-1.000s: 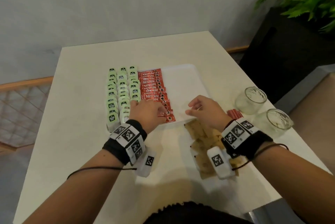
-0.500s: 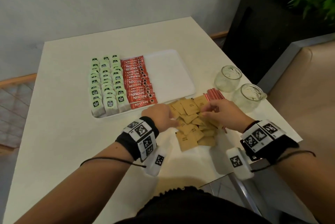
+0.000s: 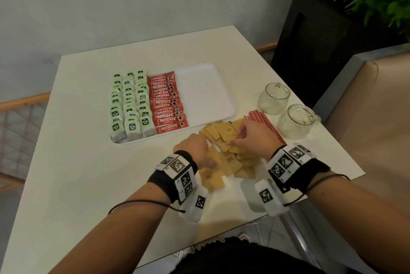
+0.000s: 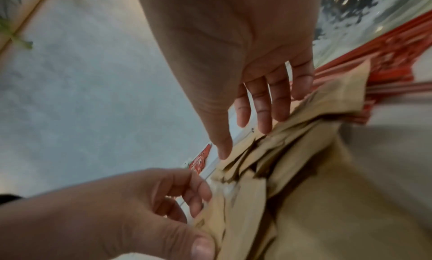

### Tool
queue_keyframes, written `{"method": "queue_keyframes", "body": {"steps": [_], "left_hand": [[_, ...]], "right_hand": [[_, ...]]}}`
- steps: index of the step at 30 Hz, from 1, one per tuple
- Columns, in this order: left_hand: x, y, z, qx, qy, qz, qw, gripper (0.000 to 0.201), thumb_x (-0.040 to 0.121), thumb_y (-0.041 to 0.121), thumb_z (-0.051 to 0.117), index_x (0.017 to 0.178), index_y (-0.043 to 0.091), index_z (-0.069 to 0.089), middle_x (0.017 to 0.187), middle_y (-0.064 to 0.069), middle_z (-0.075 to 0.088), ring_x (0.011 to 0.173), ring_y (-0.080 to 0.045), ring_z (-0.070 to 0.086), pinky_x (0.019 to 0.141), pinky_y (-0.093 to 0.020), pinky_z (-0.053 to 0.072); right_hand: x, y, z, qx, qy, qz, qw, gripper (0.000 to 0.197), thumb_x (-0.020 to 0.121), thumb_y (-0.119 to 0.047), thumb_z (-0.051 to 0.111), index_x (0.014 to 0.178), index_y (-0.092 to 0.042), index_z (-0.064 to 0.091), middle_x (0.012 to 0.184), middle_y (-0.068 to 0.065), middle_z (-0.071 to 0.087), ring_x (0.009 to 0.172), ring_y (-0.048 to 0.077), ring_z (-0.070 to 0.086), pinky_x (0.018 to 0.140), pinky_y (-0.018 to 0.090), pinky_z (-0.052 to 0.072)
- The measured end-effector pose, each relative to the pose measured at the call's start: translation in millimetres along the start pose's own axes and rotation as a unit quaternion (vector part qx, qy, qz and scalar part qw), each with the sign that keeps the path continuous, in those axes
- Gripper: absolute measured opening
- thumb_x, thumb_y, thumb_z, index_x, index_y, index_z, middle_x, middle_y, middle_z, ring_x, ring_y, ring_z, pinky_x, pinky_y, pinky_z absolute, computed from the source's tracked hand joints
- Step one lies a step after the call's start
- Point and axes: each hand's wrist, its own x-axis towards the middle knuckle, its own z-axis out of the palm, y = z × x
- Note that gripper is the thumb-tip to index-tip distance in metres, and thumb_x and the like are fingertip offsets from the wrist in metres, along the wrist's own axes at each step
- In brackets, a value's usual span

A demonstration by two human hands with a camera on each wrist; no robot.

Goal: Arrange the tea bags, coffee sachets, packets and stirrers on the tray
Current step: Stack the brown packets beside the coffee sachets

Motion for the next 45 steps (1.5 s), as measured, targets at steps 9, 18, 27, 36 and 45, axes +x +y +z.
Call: {"method": "queue_keyframes", "body": {"steps": [9, 18, 27, 36, 45], "left_hand": [[-8, -32, -2, 0.032, -0.044, 0.038, 0.998, 0.069, 0.07, 0.045, 0.084, 0.126, 0.02, 0.053, 0.119, -0.001, 0.055, 0.098, -0.018, 0.052, 0.082, -0.03, 0.044], [-34, -59, -24, -0.062, -0.073, 0.074, 0.993, 0.036, 0.076, 0.041, 0.08, 0.098, 0.02, 0.062, 0.082, 0.006, 0.066, 0.071, -0.013, 0.061, 0.061, -0.024, 0.043], [-47, -55, 8, -0.034, -0.071, 0.082, 0.993, 0.077, 0.064, 0.036, 0.09, 0.125, 0.024, 0.045, 0.105, 0.001, 0.06, 0.075, -0.015, 0.06, 0.066, -0.028, 0.048], [-44, -54, 14, 0.068, -0.062, 0.067, 0.993, 0.068, 0.067, 0.048, 0.084, 0.116, 0.015, 0.049, 0.104, 0.001, 0.053, 0.088, -0.018, 0.052, 0.069, -0.029, 0.041], [-14, -71, 11, -0.241, 0.053, 0.038, 0.968, 0.037, 0.073, 0.025, 0.082, 0.097, 0.023, 0.055, 0.095, 0.001, 0.063, 0.084, -0.018, 0.061, 0.071, -0.03, 0.05]], "right_hand": [[13, -19, 15, 0.028, -0.02, 0.029, 0.999, 0.054, 0.07, -0.035, 0.085, 0.106, -0.021, 0.047, 0.096, -0.007, 0.053, 0.089, 0.014, 0.053, 0.07, 0.029, 0.04], [-2, -17, 12, 0.038, 0.004, -0.013, 0.999, 0.031, 0.072, -0.035, 0.082, 0.091, -0.022, 0.061, 0.093, -0.008, 0.061, 0.091, 0.013, 0.058, 0.073, 0.029, 0.045], [-16, -19, 4, -0.098, -0.17, -0.143, 0.97, 0.054, 0.067, -0.024, 0.087, 0.113, -0.035, 0.063, 0.08, -0.006, 0.058, 0.069, 0.005, 0.05, 0.061, 0.02, 0.04], [-5, -21, 3, -0.153, -0.03, -0.015, 0.988, 0.048, 0.077, -0.064, 0.065, 0.071, -0.017, 0.056, 0.066, -0.005, 0.053, 0.063, 0.013, 0.053, 0.055, 0.028, 0.04], [3, -40, 25, -0.158, -0.027, 0.026, 0.987, 0.057, 0.079, -0.069, 0.06, 0.066, -0.014, 0.054, 0.064, -0.002, 0.059, 0.055, 0.013, 0.056, 0.046, 0.024, 0.04]]}}
